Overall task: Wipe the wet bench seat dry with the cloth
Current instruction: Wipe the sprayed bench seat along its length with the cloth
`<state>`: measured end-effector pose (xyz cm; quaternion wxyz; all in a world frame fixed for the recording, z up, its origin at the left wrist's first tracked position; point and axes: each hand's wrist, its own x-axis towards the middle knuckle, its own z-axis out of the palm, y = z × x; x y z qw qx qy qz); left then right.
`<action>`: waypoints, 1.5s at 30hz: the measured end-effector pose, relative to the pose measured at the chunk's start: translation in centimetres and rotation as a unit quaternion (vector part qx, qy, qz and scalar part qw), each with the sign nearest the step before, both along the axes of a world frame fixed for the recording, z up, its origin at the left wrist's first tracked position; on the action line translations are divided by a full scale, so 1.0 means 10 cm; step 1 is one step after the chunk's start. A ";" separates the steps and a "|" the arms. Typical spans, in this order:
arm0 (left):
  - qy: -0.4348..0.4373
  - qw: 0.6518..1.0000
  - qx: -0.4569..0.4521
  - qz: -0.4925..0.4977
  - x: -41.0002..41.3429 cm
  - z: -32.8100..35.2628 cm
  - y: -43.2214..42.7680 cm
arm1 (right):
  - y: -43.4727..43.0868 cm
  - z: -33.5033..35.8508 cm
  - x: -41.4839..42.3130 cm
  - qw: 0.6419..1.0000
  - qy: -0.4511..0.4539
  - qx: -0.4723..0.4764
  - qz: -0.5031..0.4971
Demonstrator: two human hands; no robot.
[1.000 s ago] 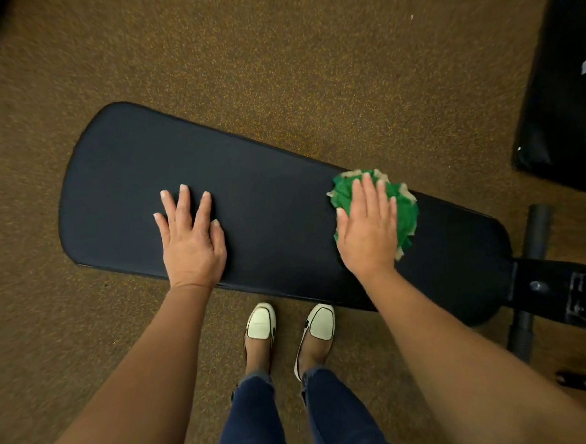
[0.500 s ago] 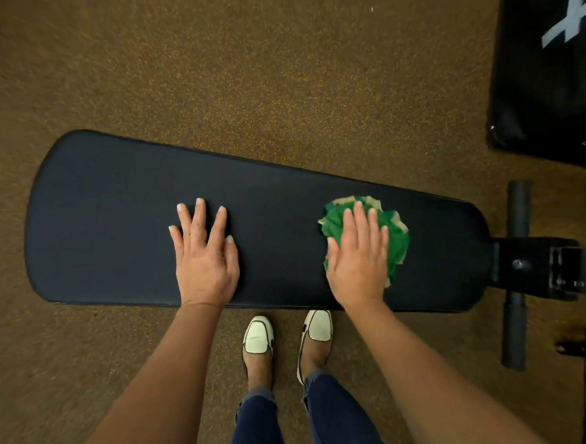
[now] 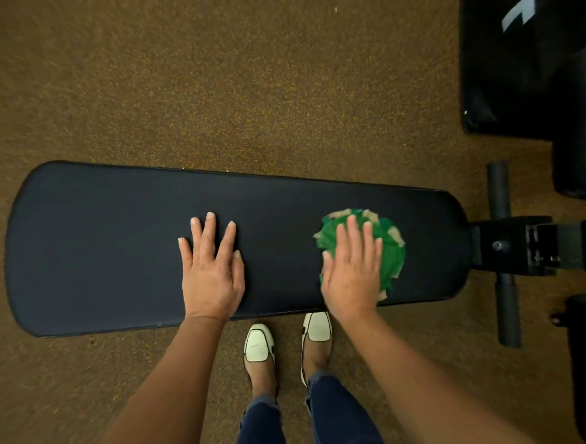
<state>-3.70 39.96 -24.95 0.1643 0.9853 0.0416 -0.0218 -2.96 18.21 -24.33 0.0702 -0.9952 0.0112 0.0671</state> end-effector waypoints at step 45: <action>-0.028 0.995 -0.030 -0.092 0.27 0.03 -0.53 | -0.95 -0.04 0.44 1.000 -0.015 0.018 -0.011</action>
